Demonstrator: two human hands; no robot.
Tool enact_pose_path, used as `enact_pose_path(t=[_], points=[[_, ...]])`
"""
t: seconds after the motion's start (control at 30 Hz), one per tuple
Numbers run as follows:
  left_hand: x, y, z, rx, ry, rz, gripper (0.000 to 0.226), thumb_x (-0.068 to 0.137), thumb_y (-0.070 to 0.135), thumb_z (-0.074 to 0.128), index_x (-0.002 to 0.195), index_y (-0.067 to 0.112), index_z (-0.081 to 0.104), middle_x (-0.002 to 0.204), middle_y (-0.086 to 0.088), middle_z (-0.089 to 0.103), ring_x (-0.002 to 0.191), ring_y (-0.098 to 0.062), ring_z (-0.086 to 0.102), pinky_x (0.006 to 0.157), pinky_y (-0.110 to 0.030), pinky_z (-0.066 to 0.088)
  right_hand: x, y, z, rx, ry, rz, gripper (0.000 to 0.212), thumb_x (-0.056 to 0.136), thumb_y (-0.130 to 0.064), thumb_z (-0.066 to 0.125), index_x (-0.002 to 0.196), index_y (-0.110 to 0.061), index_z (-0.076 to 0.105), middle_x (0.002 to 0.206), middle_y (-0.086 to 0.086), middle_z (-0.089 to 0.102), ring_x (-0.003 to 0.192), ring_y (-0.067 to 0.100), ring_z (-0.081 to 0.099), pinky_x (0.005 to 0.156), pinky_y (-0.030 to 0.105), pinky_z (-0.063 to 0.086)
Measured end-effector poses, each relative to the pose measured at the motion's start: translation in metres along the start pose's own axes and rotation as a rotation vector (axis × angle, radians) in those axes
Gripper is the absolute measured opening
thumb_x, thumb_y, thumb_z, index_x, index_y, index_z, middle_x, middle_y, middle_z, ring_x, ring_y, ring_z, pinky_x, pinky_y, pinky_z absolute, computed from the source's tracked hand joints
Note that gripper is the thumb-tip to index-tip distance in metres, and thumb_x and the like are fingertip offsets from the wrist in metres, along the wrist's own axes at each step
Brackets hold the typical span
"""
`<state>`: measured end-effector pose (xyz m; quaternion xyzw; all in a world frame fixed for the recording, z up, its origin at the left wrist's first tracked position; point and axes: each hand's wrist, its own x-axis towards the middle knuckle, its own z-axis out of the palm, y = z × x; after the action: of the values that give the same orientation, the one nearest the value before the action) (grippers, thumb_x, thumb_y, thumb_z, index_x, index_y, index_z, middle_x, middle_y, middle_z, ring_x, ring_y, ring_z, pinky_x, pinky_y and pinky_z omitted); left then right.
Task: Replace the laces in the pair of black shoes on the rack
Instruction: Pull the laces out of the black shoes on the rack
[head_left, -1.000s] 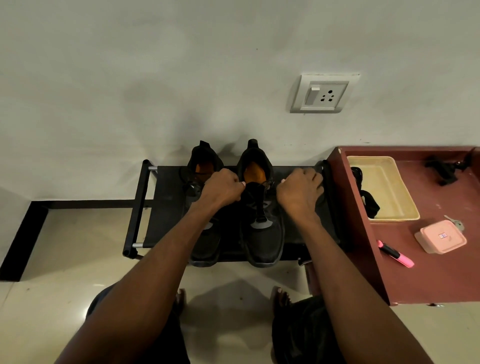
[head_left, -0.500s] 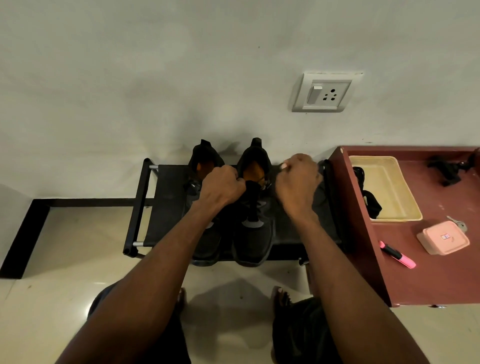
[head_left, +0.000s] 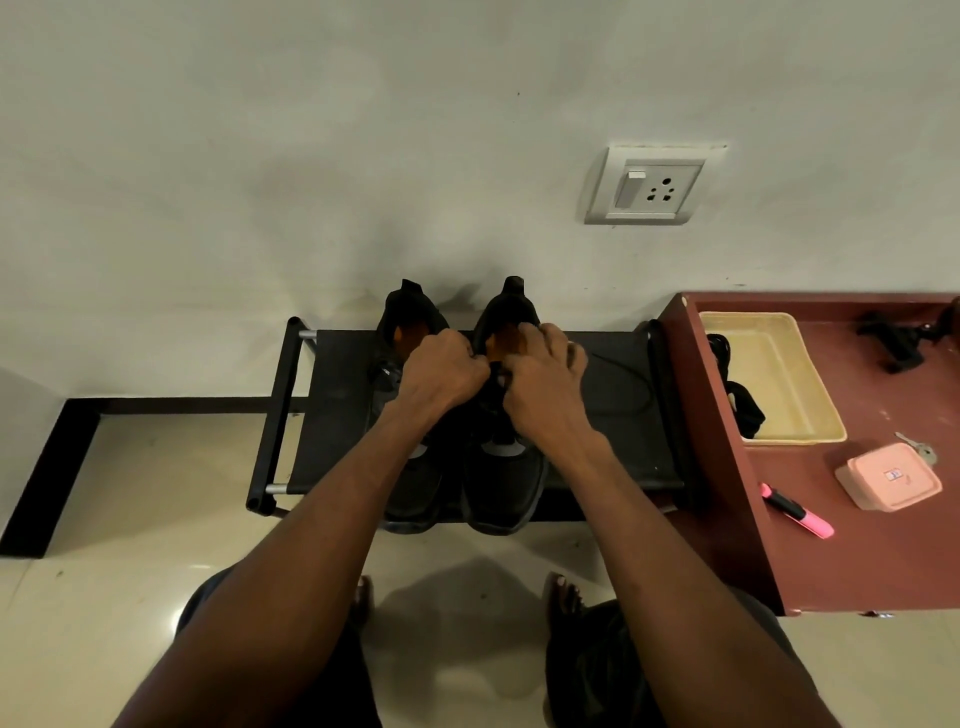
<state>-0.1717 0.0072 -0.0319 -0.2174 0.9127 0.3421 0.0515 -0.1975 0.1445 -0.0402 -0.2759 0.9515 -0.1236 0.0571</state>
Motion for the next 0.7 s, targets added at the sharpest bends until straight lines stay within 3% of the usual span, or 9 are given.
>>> enact_pose_path(t=[0.1, 0.2, 0.3, 0.37, 0.43, 0.53, 0.6, 0.7], points=[[0.0, -0.001, -0.001, -0.032, -0.013, -0.03, 0.025, 0.09, 0.019, 0.056, 0.074, 0.002, 0.064, 0.071, -0.011, 0.071, 0.061, -0.027, 0.067, 0.054, -0.032, 0.051, 0.006, 0.012, -0.015, 0.14, 0.161, 0.135, 0.023, 0.09, -0.013, 0.059, 0.105, -0.019, 0.075, 0.15, 0.004, 0.043, 0.142, 0.026, 0.026, 0.112, 0.046, 0.014], [0.0, -0.003, 0.001, -0.083, -0.042, -0.067, 0.025, 0.091, 0.017, 0.055, 0.077, 0.001, 0.068, 0.065, -0.006, 0.072, 0.046, -0.015, 0.059, 0.047, -0.024, 0.045, 0.009, 0.032, -0.04, 0.343, 0.472, 0.52, 0.021, 0.095, -0.009, 0.054, 0.109, -0.008, 0.07, 0.13, 0.009, 0.058, 0.127, 0.028, 0.047, 0.108, 0.046, 0.03], [0.0, -0.004, 0.001, -0.127, -0.047, -0.087, 0.025, 0.091, 0.015, 0.054, 0.072, 0.004, 0.066, 0.062, -0.004, 0.072, 0.04, -0.009, 0.054, 0.046, -0.022, 0.042, 0.008, 0.045, -0.049, 0.362, 0.628, 0.733, 0.026, 0.096, -0.01, 0.052, 0.12, -0.005, 0.062, 0.141, 0.014, 0.05, 0.135, 0.032, 0.041, 0.11, 0.044, 0.03], [0.0, -0.003, 0.001, -0.126, -0.04, -0.082, 0.025, 0.091, 0.014, 0.055, 0.069, 0.007, 0.063, 0.062, -0.004, 0.071, 0.036, -0.005, 0.051, 0.044, -0.021, 0.039, 0.006, 0.041, -0.045, 0.268, 0.548, 0.636, 0.039, 0.092, -0.009, 0.058, 0.13, -0.01, 0.056, 0.156, 0.016, 0.033, 0.147, 0.034, 0.023, 0.117, 0.05, 0.02], [0.0, -0.002, 0.001, -0.118, -0.039, -0.078, 0.024, 0.091, 0.015, 0.055, 0.071, 0.006, 0.064, 0.062, -0.003, 0.071, 0.038, -0.004, 0.053, 0.044, -0.02, 0.038, 0.006, 0.028, -0.035, 0.193, 0.356, 0.376, 0.047, 0.089, -0.008, 0.061, 0.134, -0.018, 0.056, 0.162, 0.014, 0.02, 0.151, 0.033, 0.009, 0.119, 0.055, 0.011], [-0.001, 0.0, 0.0, -0.098, -0.023, -0.071, 0.022, 0.089, 0.016, 0.056, 0.07, 0.007, 0.064, 0.062, -0.003, 0.071, 0.044, -0.01, 0.057, 0.046, -0.021, 0.039, 0.005, 0.008, -0.017, 0.105, 0.024, 0.073, 0.04, 0.092, -0.016, 0.059, 0.131, -0.026, 0.061, 0.165, 0.008, 0.012, 0.151, 0.03, 0.001, 0.119, 0.052, 0.005], [-0.001, 0.001, 0.0, -0.087, -0.018, -0.063, 0.024, 0.089, 0.016, 0.057, 0.066, 0.009, 0.06, 0.064, -0.006, 0.07, 0.049, -0.015, 0.059, 0.048, -0.023, 0.041, 0.003, 0.001, -0.005, 0.048, -0.08, 0.006, 0.036, 0.093, -0.021, 0.058, 0.129, -0.025, 0.063, 0.165, 0.008, 0.011, 0.151, 0.03, -0.001, 0.118, 0.051, 0.004], [-0.002, 0.002, 0.0, -0.083, -0.014, -0.064, 0.024, 0.088, 0.016, 0.058, 0.066, 0.01, 0.06, 0.064, -0.005, 0.07, 0.051, -0.017, 0.06, 0.048, -0.024, 0.042, 0.004, 0.001, -0.003, 0.07, -0.07, 0.02, 0.028, 0.092, -0.019, 0.058, 0.117, -0.021, 0.071, 0.164, 0.006, 0.017, 0.149, 0.028, 0.004, 0.115, 0.048, 0.005]])
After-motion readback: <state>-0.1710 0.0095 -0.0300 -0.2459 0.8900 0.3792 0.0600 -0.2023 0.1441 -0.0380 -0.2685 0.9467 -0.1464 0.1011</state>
